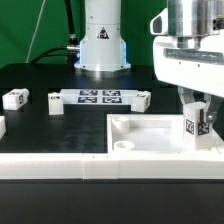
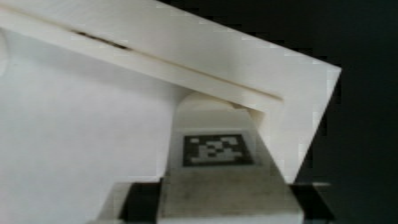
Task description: Assemble one leg
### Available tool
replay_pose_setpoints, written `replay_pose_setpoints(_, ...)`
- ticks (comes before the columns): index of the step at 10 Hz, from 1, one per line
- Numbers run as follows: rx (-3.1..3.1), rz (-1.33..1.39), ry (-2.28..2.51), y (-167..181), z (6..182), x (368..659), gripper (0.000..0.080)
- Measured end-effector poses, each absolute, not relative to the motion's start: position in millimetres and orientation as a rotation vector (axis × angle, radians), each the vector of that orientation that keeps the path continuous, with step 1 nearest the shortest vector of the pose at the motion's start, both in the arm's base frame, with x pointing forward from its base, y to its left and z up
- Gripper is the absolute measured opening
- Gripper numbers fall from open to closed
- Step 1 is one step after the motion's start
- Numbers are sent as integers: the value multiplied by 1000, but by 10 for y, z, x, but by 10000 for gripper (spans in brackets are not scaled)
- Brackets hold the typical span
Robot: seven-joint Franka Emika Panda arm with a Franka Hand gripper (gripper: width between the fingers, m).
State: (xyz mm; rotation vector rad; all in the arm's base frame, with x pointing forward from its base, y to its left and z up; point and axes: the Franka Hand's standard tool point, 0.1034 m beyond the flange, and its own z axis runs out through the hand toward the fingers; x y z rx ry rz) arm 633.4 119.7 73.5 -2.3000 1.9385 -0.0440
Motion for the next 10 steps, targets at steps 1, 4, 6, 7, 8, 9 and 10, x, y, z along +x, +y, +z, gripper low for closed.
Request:
replay_pose_setpoints(1,-2191,-35,2059,1214,727,6330,292)
replay_pose_setpoints(4,-1888,7,2321,1229,723,6336,292)
replay_pose_setpoints(6,-1757,23,2418,1235,720,6336,292)
replay_pose_setpoints(7,-1701,37,2451,1230,721,6338,292)
replay_pose_setpoints(8,-1731,35,2430,1235,719,6335,292)
replay_pose_setpoints(9,-1733,35,2428,1242,719,6334,383)
replay_pose_setpoints(10,-1737,35,2426,1244,719,6333,383)
